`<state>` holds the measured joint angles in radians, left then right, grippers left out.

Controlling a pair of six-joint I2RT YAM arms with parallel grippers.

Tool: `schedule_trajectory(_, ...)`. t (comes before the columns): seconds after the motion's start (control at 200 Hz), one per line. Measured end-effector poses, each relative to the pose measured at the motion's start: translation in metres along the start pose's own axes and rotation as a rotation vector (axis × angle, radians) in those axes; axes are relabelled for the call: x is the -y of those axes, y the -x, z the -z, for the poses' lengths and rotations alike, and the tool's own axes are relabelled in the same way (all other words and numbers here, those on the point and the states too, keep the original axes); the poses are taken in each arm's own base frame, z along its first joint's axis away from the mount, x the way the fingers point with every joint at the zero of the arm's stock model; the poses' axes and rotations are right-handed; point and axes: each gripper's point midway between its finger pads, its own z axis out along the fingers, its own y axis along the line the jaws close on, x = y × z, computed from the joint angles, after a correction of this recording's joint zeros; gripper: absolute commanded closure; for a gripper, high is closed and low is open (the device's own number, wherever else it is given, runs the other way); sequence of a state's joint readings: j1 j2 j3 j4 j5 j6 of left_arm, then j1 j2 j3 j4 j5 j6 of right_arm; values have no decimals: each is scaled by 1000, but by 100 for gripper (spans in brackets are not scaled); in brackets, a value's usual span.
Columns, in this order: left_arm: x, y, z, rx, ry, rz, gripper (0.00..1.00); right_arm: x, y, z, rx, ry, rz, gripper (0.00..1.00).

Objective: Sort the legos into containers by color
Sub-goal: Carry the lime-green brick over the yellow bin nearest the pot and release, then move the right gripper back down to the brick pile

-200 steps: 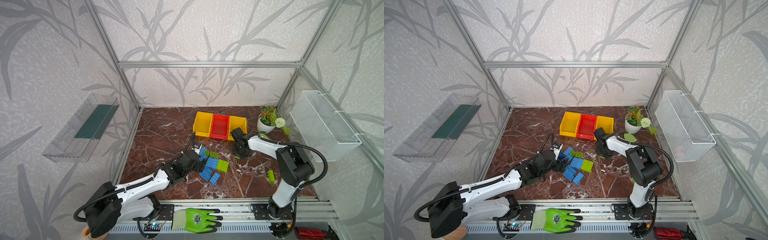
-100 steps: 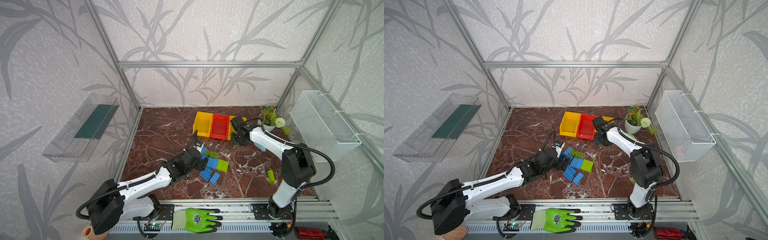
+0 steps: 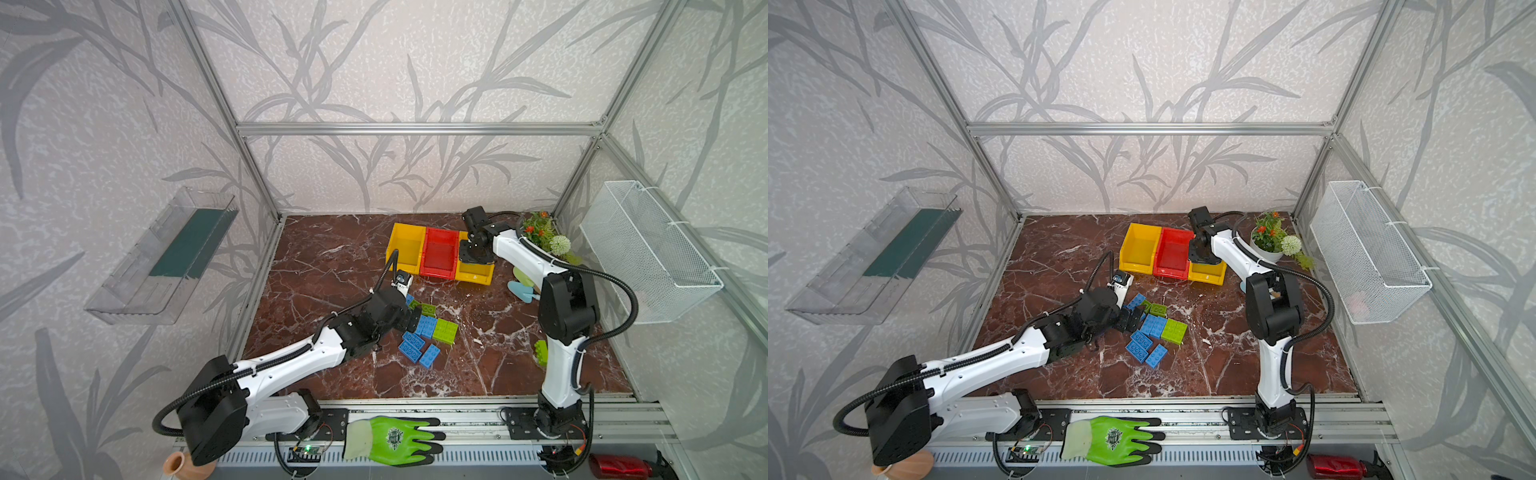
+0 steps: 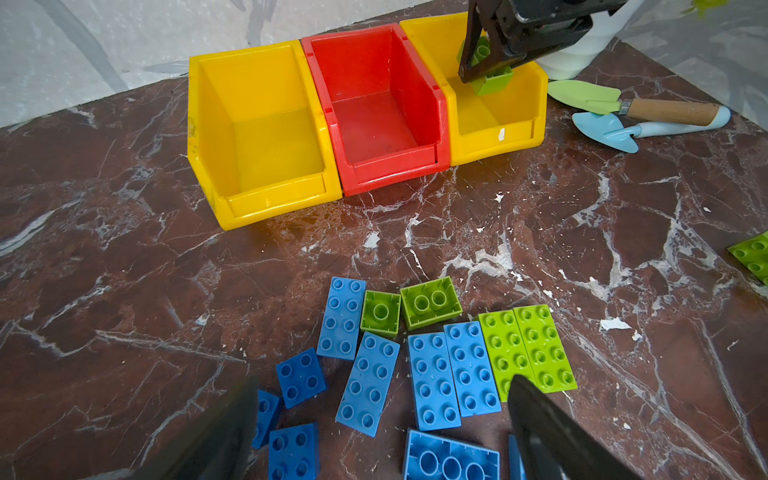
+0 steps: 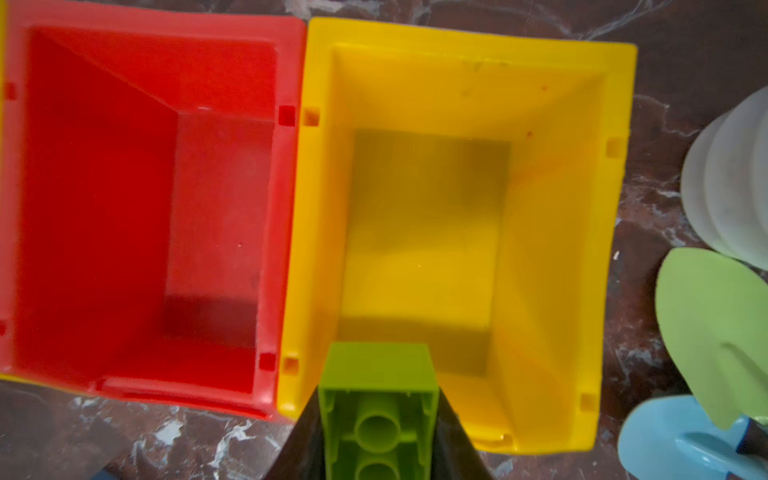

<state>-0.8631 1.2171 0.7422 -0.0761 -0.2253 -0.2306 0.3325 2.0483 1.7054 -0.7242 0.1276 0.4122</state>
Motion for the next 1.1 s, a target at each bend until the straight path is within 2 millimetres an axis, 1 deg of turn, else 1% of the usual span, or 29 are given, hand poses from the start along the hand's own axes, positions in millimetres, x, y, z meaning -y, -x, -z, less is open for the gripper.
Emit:
schedule_trajectory(0.175, -3, 4, 0, 7, 18, -14, 7, 7, 6, -26, -38, 2, -9, 69)
schedule_trajectory(0.27, -4, 5, 0, 10, 26, -21, 7, 9, 10, -37, -47, 3, -15, 66)
schedule_trajectory(0.33, -5, 5, 0, 14, 33, -25, 7, 9, 13, -42, -49, 4, -17, 61)
schedule_trajectory(0.495, -9, 6, 0, 18, 58, -27, 7, 6, 22, -50, -46, 12, -9, 42)
schedule_trajectory(0.705, -10, 10, 0, 25, 69, -25, 7, 7, 19, -49, -59, 7, -8, 29)
schedule_trajectory(0.75, -10, 10, 0, 27, 70, -25, 7, 9, 15, -44, -61, 5, -14, 16)
schedule_trajectory(0.8, -11, 11, 1, 30, 70, -23, 7, 12, 8, -38, -66, 2, -14, 14)
schedule_trajectory(0.84, -11, 13, 3, 36, 69, -19, 7, 13, 4, -28, -62, 4, -16, 13)
schedule_trajectory(0.885, -11, 15, 5, 46, 69, -10, 7, 13, 0, -14, -54, 10, -17, 8)
schedule_trajectory(0.89, -12, 15, 5, 46, 69, -10, 7, 13, -1, -12, -53, 11, -14, 3)
schedule_trajectory(0.9, -12, 15, 6, 48, 69, -9, 7, 13, -2, -11, -52, 11, -15, 0)
schedule_trajectory(1.015, -15, 13, 14, 65, 67, 15, 7, 8, -16, 26, -22, 38, 8, 1)
schedule_trajectory(1.1, -18, 8, 19, 69, 66, 33, 7, 0, -32, 45, -11, 58, 39, 1)
